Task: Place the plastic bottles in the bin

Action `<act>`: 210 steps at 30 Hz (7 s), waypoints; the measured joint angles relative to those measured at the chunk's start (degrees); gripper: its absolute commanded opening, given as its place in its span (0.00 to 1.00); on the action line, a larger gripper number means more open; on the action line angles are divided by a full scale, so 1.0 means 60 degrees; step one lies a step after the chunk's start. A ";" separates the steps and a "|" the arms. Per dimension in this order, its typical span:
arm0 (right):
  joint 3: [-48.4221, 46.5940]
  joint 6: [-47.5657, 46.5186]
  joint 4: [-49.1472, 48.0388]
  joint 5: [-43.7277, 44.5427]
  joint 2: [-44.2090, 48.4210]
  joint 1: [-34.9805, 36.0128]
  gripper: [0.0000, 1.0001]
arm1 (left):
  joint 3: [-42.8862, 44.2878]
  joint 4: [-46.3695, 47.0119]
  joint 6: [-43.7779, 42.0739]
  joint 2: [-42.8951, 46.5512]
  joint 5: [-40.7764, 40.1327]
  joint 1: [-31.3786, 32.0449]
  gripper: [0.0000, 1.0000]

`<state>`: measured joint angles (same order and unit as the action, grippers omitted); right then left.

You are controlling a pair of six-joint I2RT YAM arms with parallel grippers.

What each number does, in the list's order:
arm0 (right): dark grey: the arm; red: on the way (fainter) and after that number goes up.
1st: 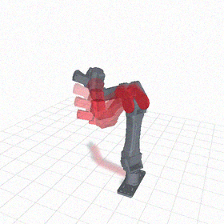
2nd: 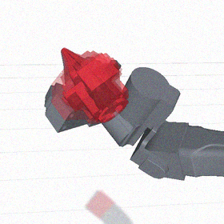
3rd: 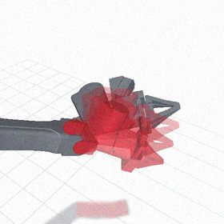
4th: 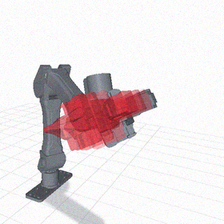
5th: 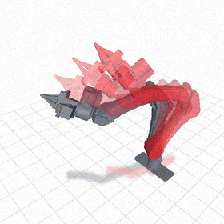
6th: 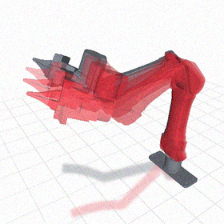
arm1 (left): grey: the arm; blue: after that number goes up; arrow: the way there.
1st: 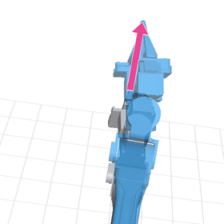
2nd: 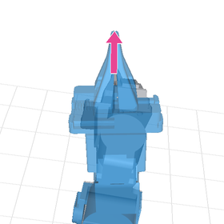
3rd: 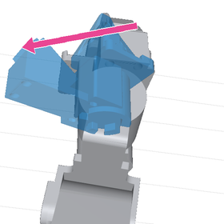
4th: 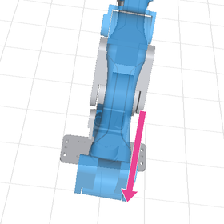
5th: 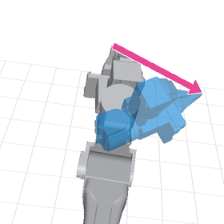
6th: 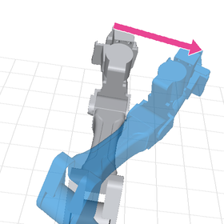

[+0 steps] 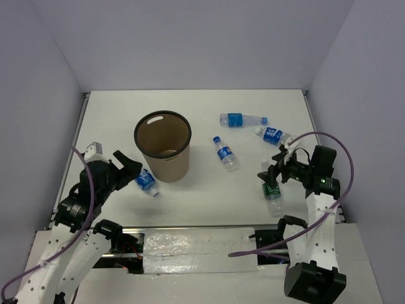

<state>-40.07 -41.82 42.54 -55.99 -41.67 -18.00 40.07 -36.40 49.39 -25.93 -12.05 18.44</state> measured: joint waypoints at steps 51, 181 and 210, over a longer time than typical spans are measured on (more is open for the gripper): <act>-0.0535 -0.8754 0.5603 -0.2601 -0.2667 -0.2197 1.00 | 0.2739 -0.1300 0.1869 -0.2514 -0.2670 -0.2240 0.00; -1.3395 0.6852 -0.1045 0.5850 -1.0976 1.0896 1.00 | 0.0131 0.1847 -0.5166 0.1355 -0.1151 0.0688 1.00; -0.3126 0.3796 -0.0157 0.6670 -0.3104 0.4284 1.00 | 0.0131 0.1854 -0.5166 0.1494 -0.0707 0.0688 0.99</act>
<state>-58.83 -19.05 41.60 -15.97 -60.29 7.70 40.86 -25.28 18.39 -16.97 -16.29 22.57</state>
